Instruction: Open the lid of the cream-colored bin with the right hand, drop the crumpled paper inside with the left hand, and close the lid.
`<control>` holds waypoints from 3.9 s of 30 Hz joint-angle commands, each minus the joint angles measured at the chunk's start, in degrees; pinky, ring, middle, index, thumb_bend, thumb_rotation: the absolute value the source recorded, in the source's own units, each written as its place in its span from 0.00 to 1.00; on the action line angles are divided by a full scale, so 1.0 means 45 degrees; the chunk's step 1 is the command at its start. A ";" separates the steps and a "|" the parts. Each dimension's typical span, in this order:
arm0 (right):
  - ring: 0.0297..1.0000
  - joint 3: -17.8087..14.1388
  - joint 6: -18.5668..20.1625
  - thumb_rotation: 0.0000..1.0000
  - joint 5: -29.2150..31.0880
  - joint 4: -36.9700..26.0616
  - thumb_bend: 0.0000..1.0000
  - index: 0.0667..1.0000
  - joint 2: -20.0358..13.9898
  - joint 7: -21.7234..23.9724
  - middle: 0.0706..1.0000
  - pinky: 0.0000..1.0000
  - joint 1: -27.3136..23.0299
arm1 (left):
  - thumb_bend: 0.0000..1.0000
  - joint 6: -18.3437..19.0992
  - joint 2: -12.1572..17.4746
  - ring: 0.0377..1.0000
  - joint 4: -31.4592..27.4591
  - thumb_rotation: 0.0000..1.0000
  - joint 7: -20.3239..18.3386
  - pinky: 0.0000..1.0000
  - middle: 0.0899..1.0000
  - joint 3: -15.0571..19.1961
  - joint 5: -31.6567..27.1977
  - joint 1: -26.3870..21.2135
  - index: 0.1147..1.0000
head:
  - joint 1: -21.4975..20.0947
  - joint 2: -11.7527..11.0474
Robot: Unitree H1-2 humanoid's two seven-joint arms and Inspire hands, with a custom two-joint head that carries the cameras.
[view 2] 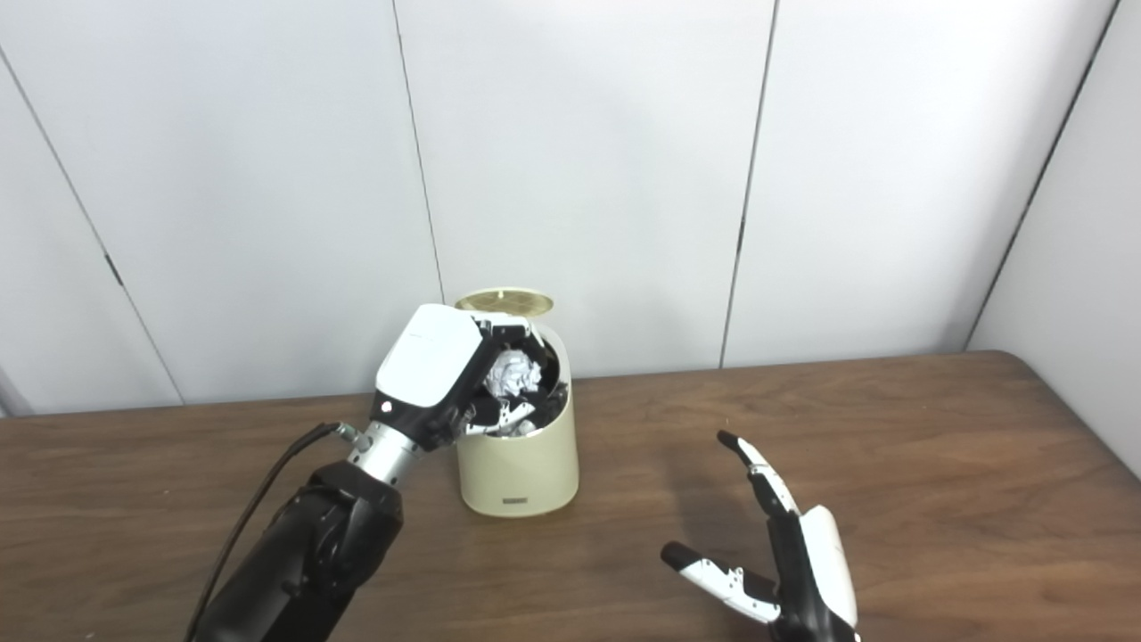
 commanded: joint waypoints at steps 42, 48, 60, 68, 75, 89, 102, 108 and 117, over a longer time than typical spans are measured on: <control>0.90 0.0316 -0.0460 0.71 0.0250 0.0278 0.82 0.88 0.0579 0.0092 0.90 0.86 0.0535 | 0.91 -0.2230 0.0466 0.44 -0.0151 0.04 0.1896 0.40 0.47 0.0861 -0.1794 0.0385 0.46 | 0.0154 0.0078; 0.89 0.0245 -0.0335 0.73 0.0079 0.0293 0.84 0.87 0.0516 0.0075 0.89 0.85 0.0444 | 0.89 -0.2188 -0.0029 0.41 -0.2164 0.00 0.0695 0.36 0.43 0.2267 -0.5286 0.1954 0.42 | 0.0266 0.0074; 0.88 0.0199 -0.0496 0.74 -0.0022 0.0495 0.83 0.86 0.0391 0.0010 0.88 0.82 0.0327 | 0.52 -0.1223 -0.0253 0.44 -0.4835 0.05 -0.0941 0.38 0.46 0.4332 -0.7825 0.4727 0.42 | 0.0354 0.0047; 0.89 0.0112 -0.0484 0.74 0.0217 0.0572 0.84 0.87 0.0299 0.0131 0.89 0.83 0.0278 | 0.52 -0.1222 0.0070 0.49 -0.4462 0.05 -0.1929 0.41 0.51 0.5215 -0.9710 0.6800 0.42 | 0.0432 0.0058; 0.89 0.0065 -0.0549 0.73 0.0266 0.0718 0.83 0.87 0.0210 0.0127 0.89 0.83 0.0212 | 0.69 -0.1379 -0.0075 0.57 -0.4244 0.15 -0.2509 0.49 0.60 0.5553 -1.0873 0.8105 0.58 | 0.0463 0.0007; 0.89 0.0026 -0.0658 0.73 0.0287 0.0611 0.83 0.87 0.0119 0.0087 0.89 0.86 0.0275 | 0.67 -0.1398 -0.0280 0.60 -0.3792 0.18 -0.2724 0.52 0.62 0.5784 -1.0777 0.8250 0.61 | 0.0430 0.0108; 0.88 -0.0109 -0.0790 0.74 -0.0244 0.0150 0.80 0.87 -0.0298 -0.0050 0.88 0.85 -0.0275 | 0.67 -0.1414 -0.0517 0.60 -0.3675 0.19 -0.2676 0.53 0.63 0.5773 -1.0618 0.8118 0.61 | 0.0372 0.0092; 0.87 -0.0112 -0.0426 0.75 -0.1388 -0.0242 0.84 0.87 -0.0786 0.0095 0.87 0.79 -0.1026 | 0.68 -0.1358 -0.0615 0.59 -0.3728 0.17 -0.2736 0.52 0.62 0.5765 -1.0711 0.8096 0.60 | 0.0372 0.0093; 0.87 -0.0103 -0.0681 0.77 -0.1162 -0.0030 0.87 0.88 -0.1397 0.0452 0.89 0.81 -0.2729 | 0.73 -0.1235 -0.0721 0.59 -0.3738 0.13 -0.2702 0.51 0.61 0.5790 -1.0628 0.8073 0.59 | 0.0374 0.0086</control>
